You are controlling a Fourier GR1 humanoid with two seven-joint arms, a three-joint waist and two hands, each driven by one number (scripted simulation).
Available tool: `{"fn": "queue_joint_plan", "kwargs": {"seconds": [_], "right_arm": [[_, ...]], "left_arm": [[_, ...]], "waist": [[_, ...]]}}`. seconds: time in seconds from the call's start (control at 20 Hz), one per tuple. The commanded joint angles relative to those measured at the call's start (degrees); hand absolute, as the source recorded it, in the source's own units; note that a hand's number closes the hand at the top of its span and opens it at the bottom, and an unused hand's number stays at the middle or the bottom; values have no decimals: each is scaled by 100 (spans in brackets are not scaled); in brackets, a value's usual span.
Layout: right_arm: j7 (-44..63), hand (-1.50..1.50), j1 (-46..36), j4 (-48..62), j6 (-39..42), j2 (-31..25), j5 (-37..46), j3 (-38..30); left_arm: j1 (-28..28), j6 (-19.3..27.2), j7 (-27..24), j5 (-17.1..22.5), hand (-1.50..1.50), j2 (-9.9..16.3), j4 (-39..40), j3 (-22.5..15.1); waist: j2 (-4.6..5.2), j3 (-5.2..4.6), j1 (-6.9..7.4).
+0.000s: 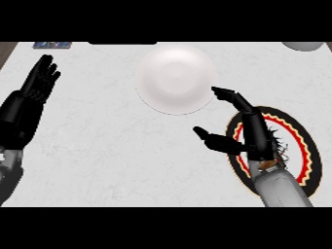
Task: Pick the pear from the plate and place it in the plate
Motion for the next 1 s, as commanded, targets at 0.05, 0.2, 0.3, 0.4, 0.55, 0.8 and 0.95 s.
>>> {"fn": "queue_joint_plan", "kwargs": {"seconds": [0.05, 0.2, 0.3, 0.4, 0.55, 0.8, 0.95], "right_arm": [[-688, -150, 472, -309, -693, 491, 266, -6], [-155, -150, 513, -1081, -317, -304, 491, -244], [1291, -150, 181, -1564, -273, -677, 1058, -157], [1966, -150, 79, -1744, 103, -1222, 1297, -252], [3145, -150, -46, -1750, 848, -1698, 1464, -131], [4711, -150, -276, -2062, 2474, -2618, 1094, -77], [5392, -150, -400, -2273, 3385, -2875, 542, 20]], "left_arm": [[112, -150, 70, -65, 0, -56, -193, 178], [96, 38, 443, -285, 0, -139, -429, 136], [263, -259, 178, -73, 0, -5, -307, 338], [240, -168, 7, -184, 0, -118, -35, 313], [-30, -123, 137, -226, 0, -147, 91, 313], [147, -138, 226, -198, 0, -118, -217, 303], [-70, -220, 280, -200, 0, -133, 25, 330]], "waist": [[-2, 4, -14], [-13, 3, -41], [-32, -8, -55], [-42, -21, -134], [-32, -32, -230], [-69, -30, -95], [-25, -21, -123]]}}
